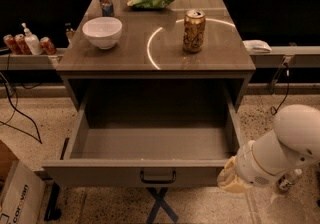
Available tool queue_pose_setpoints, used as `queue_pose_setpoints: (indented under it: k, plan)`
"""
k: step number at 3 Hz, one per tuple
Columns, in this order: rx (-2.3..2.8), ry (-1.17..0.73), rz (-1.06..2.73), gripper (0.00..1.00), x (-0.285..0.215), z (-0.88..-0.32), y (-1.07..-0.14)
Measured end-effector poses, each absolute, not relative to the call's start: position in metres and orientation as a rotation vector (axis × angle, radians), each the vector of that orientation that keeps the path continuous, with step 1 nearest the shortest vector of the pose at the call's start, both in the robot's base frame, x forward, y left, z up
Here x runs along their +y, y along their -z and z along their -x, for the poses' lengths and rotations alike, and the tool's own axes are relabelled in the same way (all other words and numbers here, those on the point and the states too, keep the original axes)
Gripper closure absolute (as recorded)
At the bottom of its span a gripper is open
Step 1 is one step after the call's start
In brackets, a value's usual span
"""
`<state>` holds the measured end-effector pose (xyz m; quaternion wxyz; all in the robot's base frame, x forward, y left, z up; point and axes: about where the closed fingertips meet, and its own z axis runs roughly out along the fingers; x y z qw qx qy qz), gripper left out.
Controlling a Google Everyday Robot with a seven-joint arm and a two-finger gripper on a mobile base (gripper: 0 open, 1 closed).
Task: Close top drawer
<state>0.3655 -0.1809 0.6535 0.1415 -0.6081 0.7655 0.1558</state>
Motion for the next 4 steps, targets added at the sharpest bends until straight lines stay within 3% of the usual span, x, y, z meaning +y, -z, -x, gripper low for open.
queue_pose_setpoints:
  k: [4]
  plan:
    - [2.038, -0.241, 1.769, 1.0, -0.16, -0.468, -0.643]
